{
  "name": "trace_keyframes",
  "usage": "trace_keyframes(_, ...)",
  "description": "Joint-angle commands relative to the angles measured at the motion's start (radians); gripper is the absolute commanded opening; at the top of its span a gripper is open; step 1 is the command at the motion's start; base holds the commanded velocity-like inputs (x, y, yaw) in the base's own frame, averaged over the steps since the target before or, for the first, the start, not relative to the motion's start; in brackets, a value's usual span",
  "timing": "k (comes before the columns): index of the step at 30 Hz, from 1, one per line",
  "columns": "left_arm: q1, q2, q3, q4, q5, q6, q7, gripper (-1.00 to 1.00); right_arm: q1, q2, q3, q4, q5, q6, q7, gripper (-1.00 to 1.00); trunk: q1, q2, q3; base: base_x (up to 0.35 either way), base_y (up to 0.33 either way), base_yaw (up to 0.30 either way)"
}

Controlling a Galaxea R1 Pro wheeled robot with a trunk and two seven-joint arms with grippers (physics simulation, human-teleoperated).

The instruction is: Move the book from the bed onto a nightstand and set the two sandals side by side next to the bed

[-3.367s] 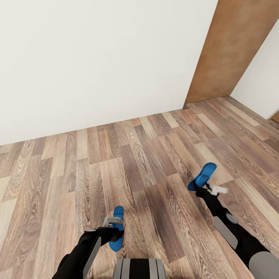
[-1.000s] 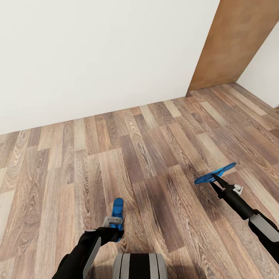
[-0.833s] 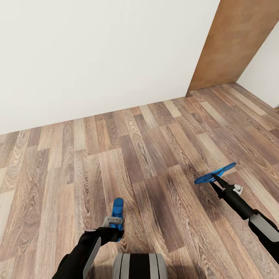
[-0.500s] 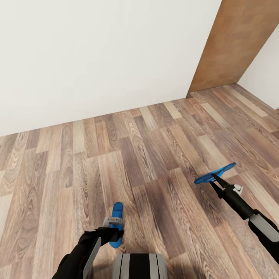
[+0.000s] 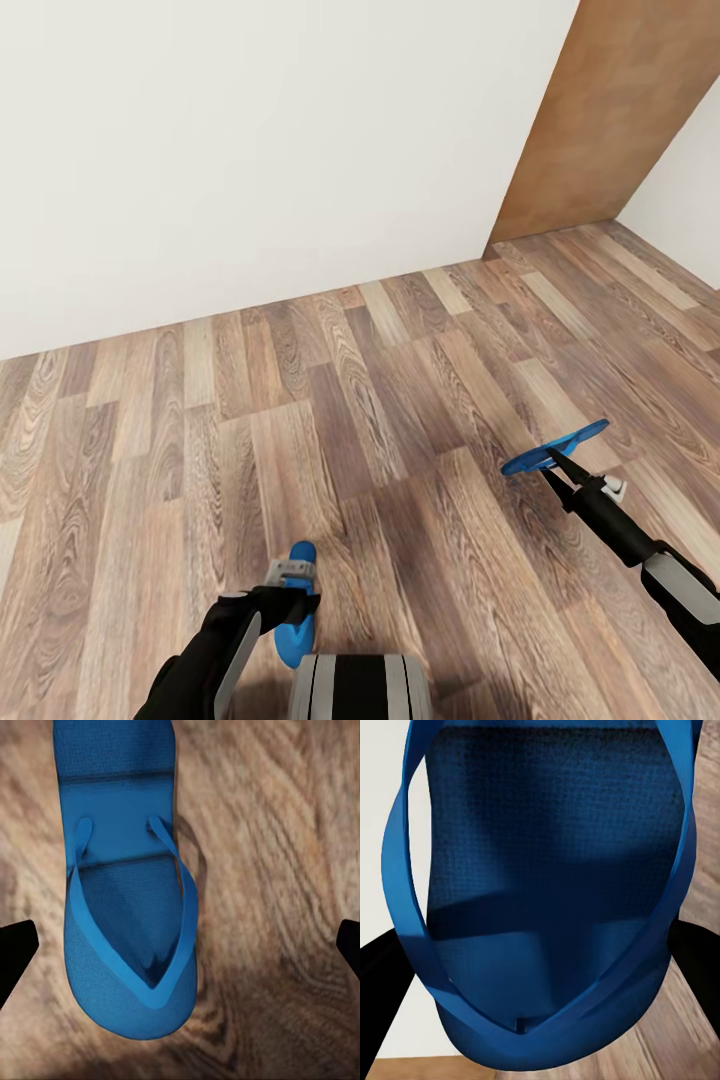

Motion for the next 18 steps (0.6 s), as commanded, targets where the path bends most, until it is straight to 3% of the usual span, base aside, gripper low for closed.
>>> trace_keyframes(1,0.000,0.000,0.000,-0.001,0.003,0.005,-0.001,1.00,-0.001,-0.001,0.005,0.001,-0.011,0.008,0.003,-1.00,0.000,0.000,-0.001,0.023,0.000,0.000)
trace_keyframes(13,0.000,0.000,0.000,-0.001,0.005,0.006,-0.001,1.00,-0.001,0.000,0.005,0.001,-0.011,0.008,0.001,-1.00,0.000,0.000,-0.001,0.003,0.000,0.000)
trace_keyframes(18,0.000,0.000,0.000,-0.001,0.003,0.006,-0.001,1.00,-0.001,0.000,0.005,0.001,-0.011,0.008,0.001,-1.00,0.002,-0.001,-0.020,0.000,0.000,0.000)
